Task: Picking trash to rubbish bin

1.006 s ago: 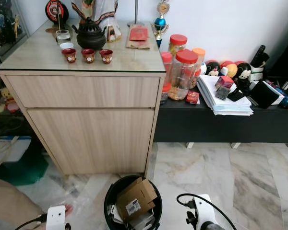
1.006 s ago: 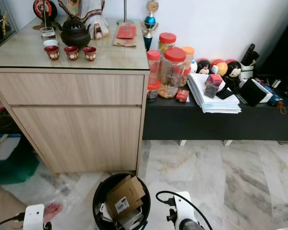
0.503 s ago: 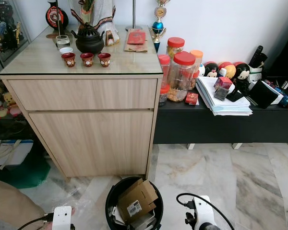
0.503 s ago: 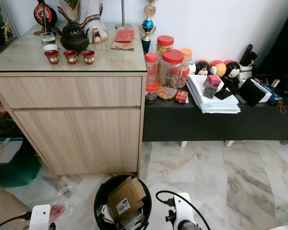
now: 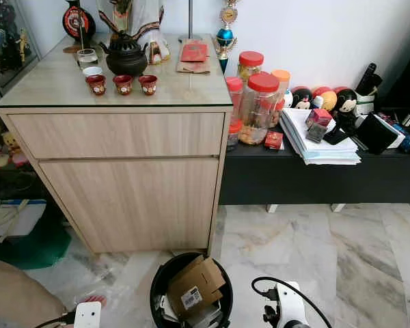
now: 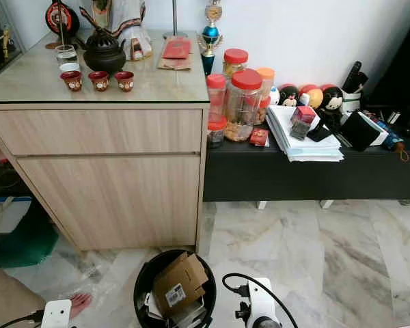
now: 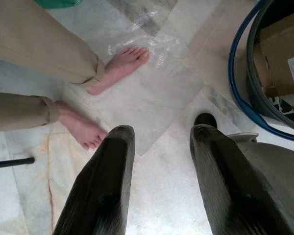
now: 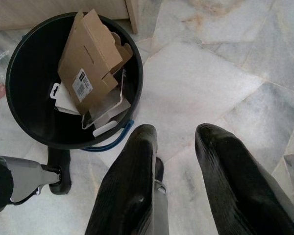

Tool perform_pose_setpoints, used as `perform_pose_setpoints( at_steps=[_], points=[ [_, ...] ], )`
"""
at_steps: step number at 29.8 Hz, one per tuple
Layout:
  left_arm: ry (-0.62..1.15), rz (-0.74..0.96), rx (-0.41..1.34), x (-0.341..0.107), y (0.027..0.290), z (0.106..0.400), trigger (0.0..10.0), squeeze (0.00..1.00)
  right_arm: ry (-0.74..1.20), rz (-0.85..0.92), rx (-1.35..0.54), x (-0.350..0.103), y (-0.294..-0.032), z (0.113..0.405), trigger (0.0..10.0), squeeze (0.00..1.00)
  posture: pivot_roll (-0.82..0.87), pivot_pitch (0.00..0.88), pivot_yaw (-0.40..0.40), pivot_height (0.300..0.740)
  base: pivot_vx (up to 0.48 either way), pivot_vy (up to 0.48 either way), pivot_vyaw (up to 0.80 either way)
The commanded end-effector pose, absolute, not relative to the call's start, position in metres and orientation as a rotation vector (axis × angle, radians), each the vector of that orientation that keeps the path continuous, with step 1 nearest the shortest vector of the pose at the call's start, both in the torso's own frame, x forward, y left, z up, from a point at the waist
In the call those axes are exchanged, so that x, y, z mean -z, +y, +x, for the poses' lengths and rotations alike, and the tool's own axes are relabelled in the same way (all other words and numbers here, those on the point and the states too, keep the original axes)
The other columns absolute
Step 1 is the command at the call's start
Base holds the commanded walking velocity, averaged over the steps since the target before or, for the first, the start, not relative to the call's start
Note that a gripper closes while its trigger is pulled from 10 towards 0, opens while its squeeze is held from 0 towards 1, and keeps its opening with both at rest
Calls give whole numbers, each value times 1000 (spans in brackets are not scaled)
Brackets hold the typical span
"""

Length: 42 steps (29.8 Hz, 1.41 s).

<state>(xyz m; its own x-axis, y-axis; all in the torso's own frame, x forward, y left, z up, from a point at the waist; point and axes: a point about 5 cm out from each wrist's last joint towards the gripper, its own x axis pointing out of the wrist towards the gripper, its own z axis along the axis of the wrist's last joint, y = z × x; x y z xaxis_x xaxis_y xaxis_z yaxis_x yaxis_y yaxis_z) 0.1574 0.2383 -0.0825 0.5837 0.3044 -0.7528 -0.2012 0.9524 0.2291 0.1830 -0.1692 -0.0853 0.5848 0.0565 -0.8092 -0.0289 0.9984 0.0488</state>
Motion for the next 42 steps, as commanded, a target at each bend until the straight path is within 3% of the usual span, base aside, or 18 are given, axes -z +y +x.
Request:
perform_pose_setpoints(
  at_steps=[1, 24, 42],
  points=[
    [928, 125, -306, 85, 238, 154, 10000, 0, 958, 32, -33, 86, -173, 181, 10000, 0, 9, 0, -61, 740, 0, 0, 0],
    [918, 128, -298, 84, 236, 157, 10000, 0, 946, 38, -39, 84, -169, 187, 10000, 0, 1, 0, -62, 740, 0, 0, 0],
    [919, 134, -293, 84, 236, 157, 10000, 0, 952, 38, -49, 85, -167, 185, 10000, 0, 5, 0, -58, 740, -273, 0, 0]
  ],
)
